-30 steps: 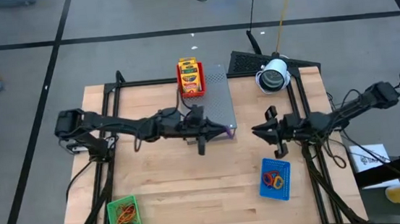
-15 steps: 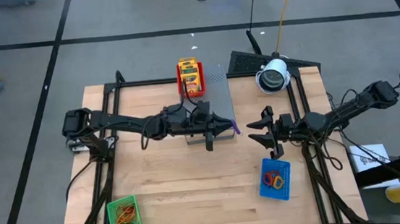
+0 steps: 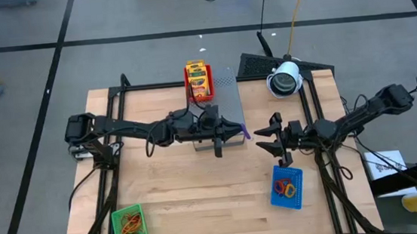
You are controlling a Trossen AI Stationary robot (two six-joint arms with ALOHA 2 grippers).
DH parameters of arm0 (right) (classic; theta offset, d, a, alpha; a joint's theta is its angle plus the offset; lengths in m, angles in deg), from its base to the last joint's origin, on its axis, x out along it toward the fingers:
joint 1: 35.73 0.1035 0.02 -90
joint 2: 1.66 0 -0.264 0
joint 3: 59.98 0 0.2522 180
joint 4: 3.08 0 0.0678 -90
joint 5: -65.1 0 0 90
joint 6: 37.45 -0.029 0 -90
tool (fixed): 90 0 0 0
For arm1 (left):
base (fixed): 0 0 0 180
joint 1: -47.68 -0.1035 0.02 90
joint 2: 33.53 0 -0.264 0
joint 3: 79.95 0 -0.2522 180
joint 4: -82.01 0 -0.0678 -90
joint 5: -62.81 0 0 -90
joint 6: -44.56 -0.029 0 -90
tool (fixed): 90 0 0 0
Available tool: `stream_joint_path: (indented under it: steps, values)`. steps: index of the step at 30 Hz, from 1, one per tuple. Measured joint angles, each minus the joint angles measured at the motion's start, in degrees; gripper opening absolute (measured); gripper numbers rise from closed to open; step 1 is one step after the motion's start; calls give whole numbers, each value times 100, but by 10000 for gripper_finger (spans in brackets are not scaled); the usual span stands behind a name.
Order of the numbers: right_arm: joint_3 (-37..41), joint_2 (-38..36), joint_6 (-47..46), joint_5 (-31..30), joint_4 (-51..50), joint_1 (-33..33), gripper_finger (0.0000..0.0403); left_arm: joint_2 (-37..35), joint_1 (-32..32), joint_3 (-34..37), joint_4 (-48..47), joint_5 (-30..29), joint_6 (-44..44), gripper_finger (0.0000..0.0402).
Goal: Pick & Place Office Desk Supplies
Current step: Put the violet spring keychain into the blue bin
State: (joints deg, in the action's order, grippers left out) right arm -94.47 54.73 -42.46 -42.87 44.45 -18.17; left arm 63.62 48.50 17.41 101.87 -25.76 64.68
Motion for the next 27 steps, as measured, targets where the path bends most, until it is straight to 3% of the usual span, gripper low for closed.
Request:
stream_joint_path:
  steps: [9,17,27]
  values:
    - [0,408,-139,2,438,-148,167,0,11,4,58,4,-34,6]
    - [0,606,-37,-1,847,-148,163,0,11,4,47,9,-47,27]
    - [-204,891,-4,-9,923,-148,161,0,11,4,47,6,-107,8]
